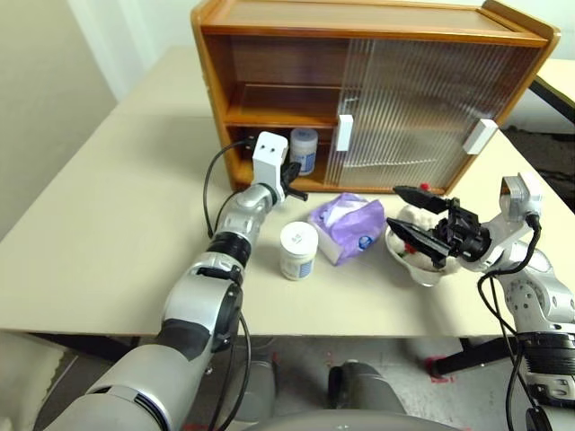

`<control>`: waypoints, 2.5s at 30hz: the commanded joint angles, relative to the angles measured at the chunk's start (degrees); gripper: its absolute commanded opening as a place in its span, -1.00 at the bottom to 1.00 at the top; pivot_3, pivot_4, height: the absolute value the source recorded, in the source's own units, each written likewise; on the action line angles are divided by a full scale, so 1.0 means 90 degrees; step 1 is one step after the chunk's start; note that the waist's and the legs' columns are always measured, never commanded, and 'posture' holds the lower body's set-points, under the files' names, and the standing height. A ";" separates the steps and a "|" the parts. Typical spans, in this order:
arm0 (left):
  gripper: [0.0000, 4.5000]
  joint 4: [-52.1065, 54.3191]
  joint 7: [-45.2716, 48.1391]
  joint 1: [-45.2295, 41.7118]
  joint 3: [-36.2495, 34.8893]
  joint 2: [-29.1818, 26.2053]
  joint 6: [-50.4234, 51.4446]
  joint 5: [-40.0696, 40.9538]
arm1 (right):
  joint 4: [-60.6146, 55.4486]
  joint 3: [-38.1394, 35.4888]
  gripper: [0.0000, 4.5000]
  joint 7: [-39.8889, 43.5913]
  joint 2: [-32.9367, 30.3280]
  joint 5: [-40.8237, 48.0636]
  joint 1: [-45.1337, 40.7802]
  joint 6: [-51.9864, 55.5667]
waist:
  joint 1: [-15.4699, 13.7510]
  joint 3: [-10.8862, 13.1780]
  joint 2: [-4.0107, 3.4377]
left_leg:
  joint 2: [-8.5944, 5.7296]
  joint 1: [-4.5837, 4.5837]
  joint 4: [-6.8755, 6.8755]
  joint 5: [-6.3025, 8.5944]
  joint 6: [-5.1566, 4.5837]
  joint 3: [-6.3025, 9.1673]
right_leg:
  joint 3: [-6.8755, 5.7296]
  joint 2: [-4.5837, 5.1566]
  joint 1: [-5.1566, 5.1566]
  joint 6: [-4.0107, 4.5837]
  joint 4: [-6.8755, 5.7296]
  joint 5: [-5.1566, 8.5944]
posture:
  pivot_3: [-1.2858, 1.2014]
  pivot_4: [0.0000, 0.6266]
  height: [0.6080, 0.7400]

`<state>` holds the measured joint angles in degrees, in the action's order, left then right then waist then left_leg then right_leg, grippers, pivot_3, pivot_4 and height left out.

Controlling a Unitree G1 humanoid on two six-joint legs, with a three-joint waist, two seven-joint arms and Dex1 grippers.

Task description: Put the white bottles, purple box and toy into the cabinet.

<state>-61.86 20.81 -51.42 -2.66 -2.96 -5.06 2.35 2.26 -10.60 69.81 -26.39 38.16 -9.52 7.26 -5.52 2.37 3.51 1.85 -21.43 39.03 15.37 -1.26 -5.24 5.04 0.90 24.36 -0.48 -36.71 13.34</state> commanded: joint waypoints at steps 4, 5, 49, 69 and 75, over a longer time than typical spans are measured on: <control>-0.99 0.0042 0.0032 -0.0045 0.0027 -0.0051 -0.0020 -0.0036 | -0.0004 -0.0017 1.00 0.0047 -0.0047 -0.0020 0.0016 -0.0047 | 0.0146 0.0000 0.0000 | -0.0001 0.0000 0.0000 -0.0001 -0.0001 0.0002 | 0.0001 0.0002 -0.0001 -0.0001 -0.0003 0.0001 | 0.13 -1.00 1.00; -0.99 0.0047 0.0033 -0.0040 0.0026 -0.0052 -0.0017 -0.0034 | -0.0007 -0.0016 1.00 0.0045 -0.0046 -0.0020 0.0016 -0.0047 | 0.0157 0.0000 0.0000 | -0.0001 0.0001 0.0000 -0.0001 -0.0002 0.0002 | 0.0002 0.0002 -0.0001 -0.0001 -0.0003 0.0001 | 0.13 -1.00 1.00; -0.99 -0.0723 -0.0090 -0.0662 -0.0056 -0.0197 -0.0283 -0.0113 | -0.0295 -0.0119 1.00 -0.0129 -0.0081 0.0010 0.0309 -0.0047 | 0.0458 -0.0003 -0.0001 | -0.0005 0.0007 0.0000 -0.0001 -0.0001 0.0000 | 0.0004 0.0003 -0.0002 -0.0003 -0.0010 0.0001 | 0.10 -1.00 1.00; 0.29 0.5392 0.4880 0.3992 -0.0654 -0.3326 0.0990 0.2511 | 0.0315 -0.0145 1.00 0.0251 -0.0059 0.0050 -0.0031 -0.0168 | 0.0504 -0.0029 -0.0036 | 0.0045 0.0040 -0.0004 -0.0003 -0.0005 0.0003 | 0.0021 0.0009 -0.0009 0.0016 -0.0030 0.0005 | 0.14 -1.00 1.00; 0.98 0.6083 0.6729 0.5097 -0.0170 -0.4145 0.0735 0.2678 | 0.0395 -0.0196 1.00 0.0476 -0.0105 0.0070 -0.0056 -0.0183 | 0.0503 -0.0040 -0.0059 | 0.0064 0.0043 -0.0004 -0.0001 -0.0002 -0.0001 | 0.0006 0.0008 -0.0007 0.0060 -0.0029 0.0032 | 0.14 -1.00 1.00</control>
<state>-8.46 77.46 -6.49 -6.52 -39.25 3.41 27.31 4.96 -11.91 73.39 -26.74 38.45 -9.79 6.17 -1.00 2.00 2.98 2.43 -21.04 38.99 15.36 -1.28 -5.25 5.09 0.98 24.30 0.20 -36.97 13.71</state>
